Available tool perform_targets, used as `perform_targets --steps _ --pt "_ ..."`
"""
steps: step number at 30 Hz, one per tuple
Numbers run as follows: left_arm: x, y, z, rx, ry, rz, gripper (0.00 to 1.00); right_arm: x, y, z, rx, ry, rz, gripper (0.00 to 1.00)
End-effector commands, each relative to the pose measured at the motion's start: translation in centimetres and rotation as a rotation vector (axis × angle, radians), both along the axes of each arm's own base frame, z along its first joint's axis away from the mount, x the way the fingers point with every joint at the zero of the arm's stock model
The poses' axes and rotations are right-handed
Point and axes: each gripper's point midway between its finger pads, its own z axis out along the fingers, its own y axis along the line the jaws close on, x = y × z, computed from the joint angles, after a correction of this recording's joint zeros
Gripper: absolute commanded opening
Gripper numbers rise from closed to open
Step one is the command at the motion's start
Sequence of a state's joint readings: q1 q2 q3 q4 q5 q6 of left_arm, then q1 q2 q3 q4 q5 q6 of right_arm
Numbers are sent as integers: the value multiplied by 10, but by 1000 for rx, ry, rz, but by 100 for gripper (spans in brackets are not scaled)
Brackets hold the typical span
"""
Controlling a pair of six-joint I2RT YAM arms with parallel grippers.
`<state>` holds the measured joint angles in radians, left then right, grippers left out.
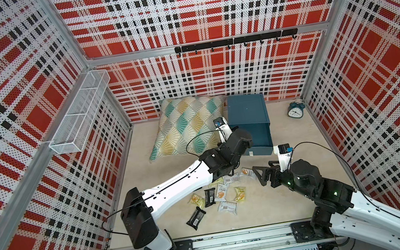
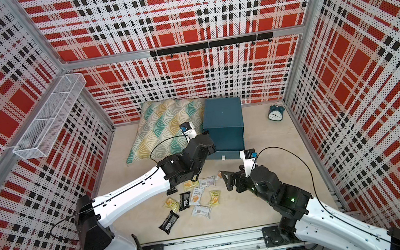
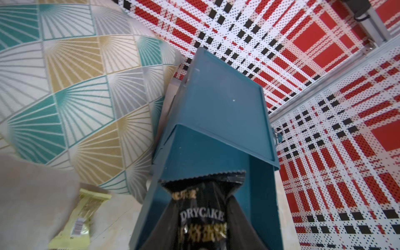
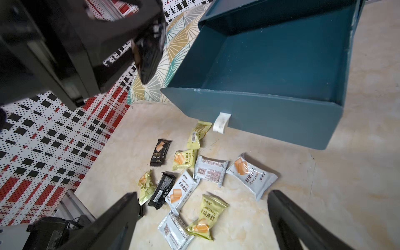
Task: Place the cookies into the drawer by color
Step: Place the cookie in the drawer.
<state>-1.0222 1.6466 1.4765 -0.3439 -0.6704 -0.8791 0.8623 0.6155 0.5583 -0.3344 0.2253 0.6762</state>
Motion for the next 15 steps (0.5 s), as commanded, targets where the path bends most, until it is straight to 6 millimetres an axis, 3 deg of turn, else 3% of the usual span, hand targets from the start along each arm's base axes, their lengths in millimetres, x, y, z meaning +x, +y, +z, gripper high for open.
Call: perform_targets --steps 1,7,11,12,15 --pt "6 -27 7 47 -52 -101 29 -2 -1 -3 -3 20 6 100" --pt "5 -80 -1 32 -69 -297 29 -1 -12 -11 -47 64 -53 100" --pt "2 -103 -8 24 -60 -379 30 1 -26 -8 -44 107 -146 100" --pt "-1 -109 -9 20 -61 -410 33 2 -28 -5 -24 118 -168 100" --pt "-6 -112 -7 5 -66 -447 57 -1 -24 4 15 111 -141 100"
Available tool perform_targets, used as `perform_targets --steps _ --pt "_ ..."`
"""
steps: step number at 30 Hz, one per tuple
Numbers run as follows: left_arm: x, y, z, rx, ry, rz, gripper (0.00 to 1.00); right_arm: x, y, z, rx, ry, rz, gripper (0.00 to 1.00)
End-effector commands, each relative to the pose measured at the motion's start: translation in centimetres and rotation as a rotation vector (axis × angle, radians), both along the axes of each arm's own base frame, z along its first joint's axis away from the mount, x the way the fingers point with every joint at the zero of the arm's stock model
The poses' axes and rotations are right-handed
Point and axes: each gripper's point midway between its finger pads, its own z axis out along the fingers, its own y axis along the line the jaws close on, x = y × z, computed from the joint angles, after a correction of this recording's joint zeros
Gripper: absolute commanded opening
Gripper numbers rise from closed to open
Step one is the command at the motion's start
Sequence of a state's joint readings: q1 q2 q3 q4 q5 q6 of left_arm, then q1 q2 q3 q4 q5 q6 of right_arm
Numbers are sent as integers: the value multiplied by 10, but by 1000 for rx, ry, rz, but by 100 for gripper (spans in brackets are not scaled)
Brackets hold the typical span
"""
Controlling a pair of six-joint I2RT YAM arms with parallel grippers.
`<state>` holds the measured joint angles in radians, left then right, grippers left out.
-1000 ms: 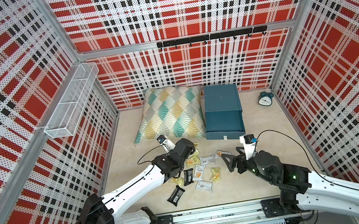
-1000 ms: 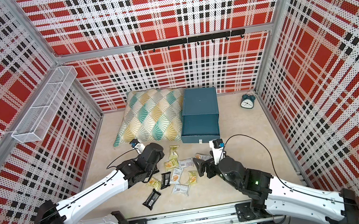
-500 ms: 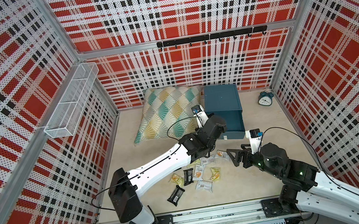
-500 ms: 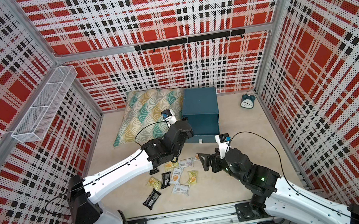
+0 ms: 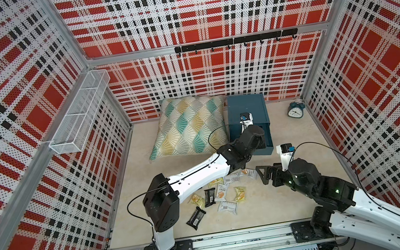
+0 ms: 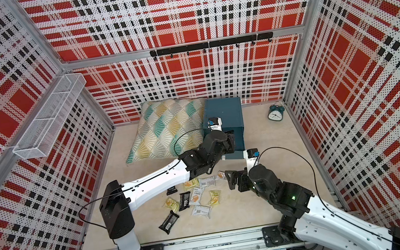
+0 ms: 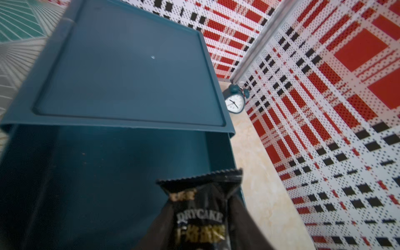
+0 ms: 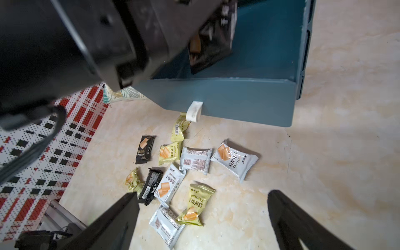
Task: Place the cookies into the drawer by color
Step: Place the cookie in the drawer, then pick up the cookie at the center of the board.
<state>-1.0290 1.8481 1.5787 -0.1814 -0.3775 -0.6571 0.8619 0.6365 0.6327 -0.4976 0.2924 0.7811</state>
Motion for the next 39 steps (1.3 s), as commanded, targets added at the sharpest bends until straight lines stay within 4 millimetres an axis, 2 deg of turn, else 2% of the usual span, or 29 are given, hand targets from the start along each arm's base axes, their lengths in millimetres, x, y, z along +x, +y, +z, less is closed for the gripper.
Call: perform_targets --steps 1,4,8,11,14,16,22,27,31,35,39 --pt "-10 -16 27 -64 -47 -100 62 -1 -6 13 42 2 -31 100" --pt "-16 -4 35 -73 -54 -112 78 -1 -12 21 42 -6 -55 100" --pt "-28 30 46 -90 -97 -95 97 -3 -21 36 67 -35 -77 100" --pt "-35 58 49 -102 -112 -76 99 -6 -20 43 83 -76 -47 100" --pt "-44 84 51 -110 -125 -61 99 -10 -7 46 81 -150 54 100" --pt "-51 102 45 -106 -127 -53 99 -16 7 46 93 -190 149 100" --pt "-62 163 8 -95 -83 47 99 -17 28 26 71 -175 245 100" --pt "-71 200 -24 -112 -43 77 99 -22 54 4 56 -126 369 99" --pt "-64 223 -65 -115 53 112 99 -25 72 -18 41 -99 420 94" --pt "-55 246 -109 -43 142 179 99 -25 85 -40 -68 -72 398 93" --pt "-49 271 -140 46 193 261 99 -25 100 -54 -159 -42 393 93"
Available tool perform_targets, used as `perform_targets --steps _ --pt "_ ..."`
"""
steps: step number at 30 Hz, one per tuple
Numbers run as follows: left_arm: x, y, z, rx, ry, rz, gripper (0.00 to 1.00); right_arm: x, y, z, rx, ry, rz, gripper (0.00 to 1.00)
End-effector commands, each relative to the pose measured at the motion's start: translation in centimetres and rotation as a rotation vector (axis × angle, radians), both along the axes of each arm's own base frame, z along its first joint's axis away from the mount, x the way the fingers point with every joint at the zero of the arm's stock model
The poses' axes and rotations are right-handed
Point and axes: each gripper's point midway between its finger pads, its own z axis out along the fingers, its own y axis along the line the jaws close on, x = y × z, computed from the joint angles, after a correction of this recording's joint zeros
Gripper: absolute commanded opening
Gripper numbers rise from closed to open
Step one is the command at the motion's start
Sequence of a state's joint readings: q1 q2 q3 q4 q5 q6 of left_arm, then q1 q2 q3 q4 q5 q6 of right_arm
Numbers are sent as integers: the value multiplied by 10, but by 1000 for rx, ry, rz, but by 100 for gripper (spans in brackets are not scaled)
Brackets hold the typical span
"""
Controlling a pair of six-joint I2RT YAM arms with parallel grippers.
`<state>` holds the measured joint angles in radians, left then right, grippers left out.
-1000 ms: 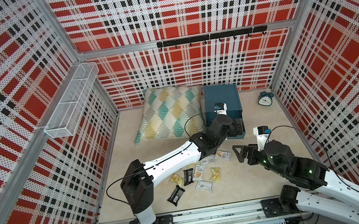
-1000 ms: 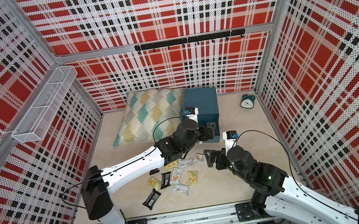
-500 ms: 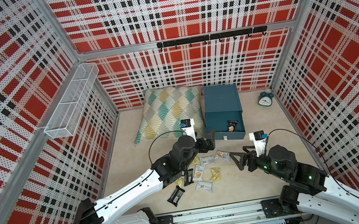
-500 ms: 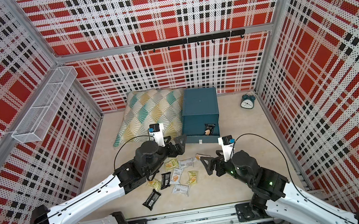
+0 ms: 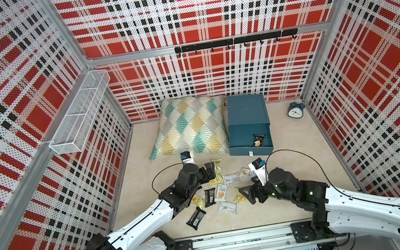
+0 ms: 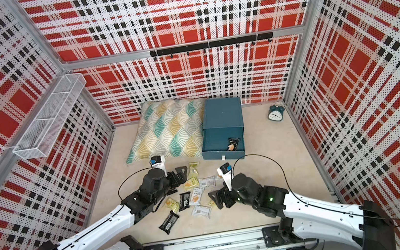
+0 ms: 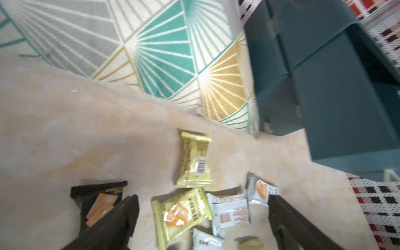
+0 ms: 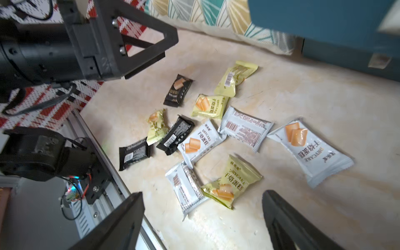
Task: Place the cookies into the drawer by color
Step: Pick up the cookie at the center of the board.
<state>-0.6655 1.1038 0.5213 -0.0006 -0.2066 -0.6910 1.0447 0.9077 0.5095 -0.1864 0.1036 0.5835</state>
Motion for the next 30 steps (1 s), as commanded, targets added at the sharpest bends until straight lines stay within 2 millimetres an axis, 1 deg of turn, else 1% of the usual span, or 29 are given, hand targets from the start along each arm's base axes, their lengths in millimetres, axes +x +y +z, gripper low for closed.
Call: perform_targets --steps 1,4,7,10,13,14,16,19,24,27,29,30 --pt "3 18 -19 51 40 52 99 13 8 10 -27 -64 -57 93" --pt "6 39 -36 112 83 122 99 10 17 2 -47 -58 -44 95" --pt "8 55 -48 190 122 180 99 10 20 -5 -57 -52 -47 96" --pt "7 63 -60 252 156 205 99 9 22 -8 -48 -47 -43 96" --pt "6 64 -73 301 187 209 90 8 21 -9 -47 -45 -42 96" --pt "5 63 -77 313 195 206 86 8 21 -9 -45 -46 -42 96" --pt "4 60 -84 350 211 198 77 8 19 -10 -47 -50 -46 96" --pt "3 55 -92 399 229 196 68 9 18 -8 -42 -55 -52 96" --pt "1 48 -102 446 239 195 66 8 19 -6 -31 -57 -49 96" --pt "1 46 -105 456 245 194 59 9 19 -6 -31 -57 -55 96" --pt "2 47 -104 457 239 199 49 8 19 -4 -23 -58 -53 96" --pt "3 46 -102 458 234 201 47 8 18 -4 -22 -59 -55 96"
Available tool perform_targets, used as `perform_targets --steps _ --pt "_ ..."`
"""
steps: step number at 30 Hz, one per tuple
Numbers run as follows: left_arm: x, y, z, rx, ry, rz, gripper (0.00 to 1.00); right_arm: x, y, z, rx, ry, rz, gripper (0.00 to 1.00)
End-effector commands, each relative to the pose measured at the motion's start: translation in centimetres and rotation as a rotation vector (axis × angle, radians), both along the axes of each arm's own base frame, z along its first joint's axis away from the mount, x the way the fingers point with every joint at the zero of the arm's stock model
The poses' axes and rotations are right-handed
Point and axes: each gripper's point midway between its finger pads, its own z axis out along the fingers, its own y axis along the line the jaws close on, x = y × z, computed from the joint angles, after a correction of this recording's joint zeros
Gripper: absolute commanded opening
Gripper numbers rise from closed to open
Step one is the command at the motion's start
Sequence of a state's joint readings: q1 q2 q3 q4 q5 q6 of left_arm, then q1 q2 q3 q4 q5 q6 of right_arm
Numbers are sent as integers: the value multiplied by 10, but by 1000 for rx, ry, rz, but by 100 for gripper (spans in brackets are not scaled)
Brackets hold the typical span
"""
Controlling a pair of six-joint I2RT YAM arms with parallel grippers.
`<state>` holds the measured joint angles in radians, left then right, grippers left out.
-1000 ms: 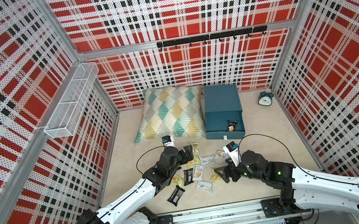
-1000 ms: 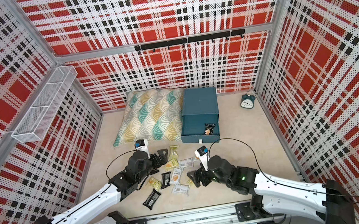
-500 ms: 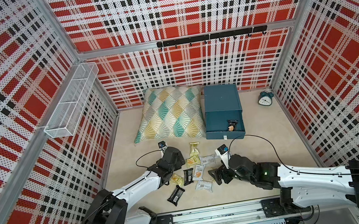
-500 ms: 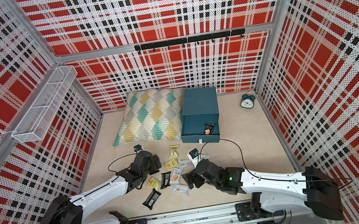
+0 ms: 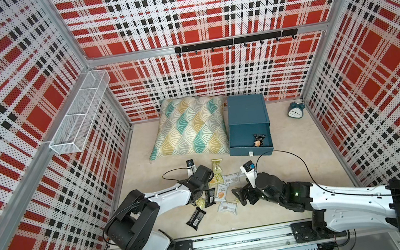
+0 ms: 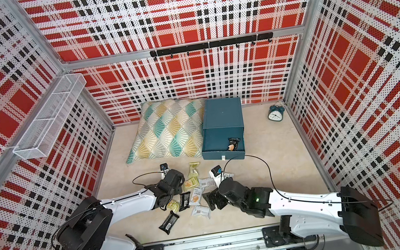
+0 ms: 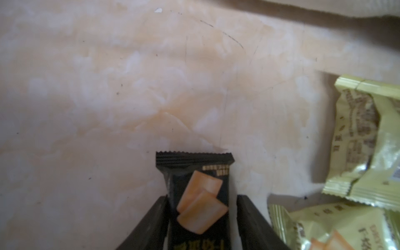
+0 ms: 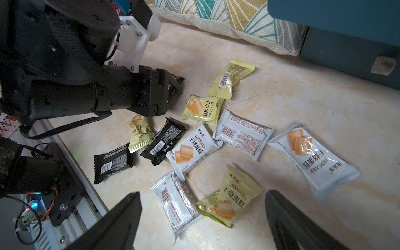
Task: Place the cookies into the drawer by color
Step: Pick up the cookie at the center of the board.
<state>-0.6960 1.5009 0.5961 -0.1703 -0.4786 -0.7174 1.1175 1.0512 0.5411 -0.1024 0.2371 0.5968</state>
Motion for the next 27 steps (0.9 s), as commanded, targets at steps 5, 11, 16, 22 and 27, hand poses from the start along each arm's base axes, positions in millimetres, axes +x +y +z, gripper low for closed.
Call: perform_targets --steps 5,11,16,22,27 --pt "10 -4 20 9 -53 14 42 0 -5 10 42 -20 -29 96" --pt "13 -25 53 -43 -118 -34 38 8 -19 18 43 -34 -115 100" --pt "14 -51 96 -116 -191 -94 38 14 -34 31 68 -42 -213 100" --pt "11 -92 159 -228 -294 -184 38 24 -59 62 123 -47 -375 100" --pt "8 -130 208 -284 -361 -265 38 22 -71 92 171 -89 -382 100"
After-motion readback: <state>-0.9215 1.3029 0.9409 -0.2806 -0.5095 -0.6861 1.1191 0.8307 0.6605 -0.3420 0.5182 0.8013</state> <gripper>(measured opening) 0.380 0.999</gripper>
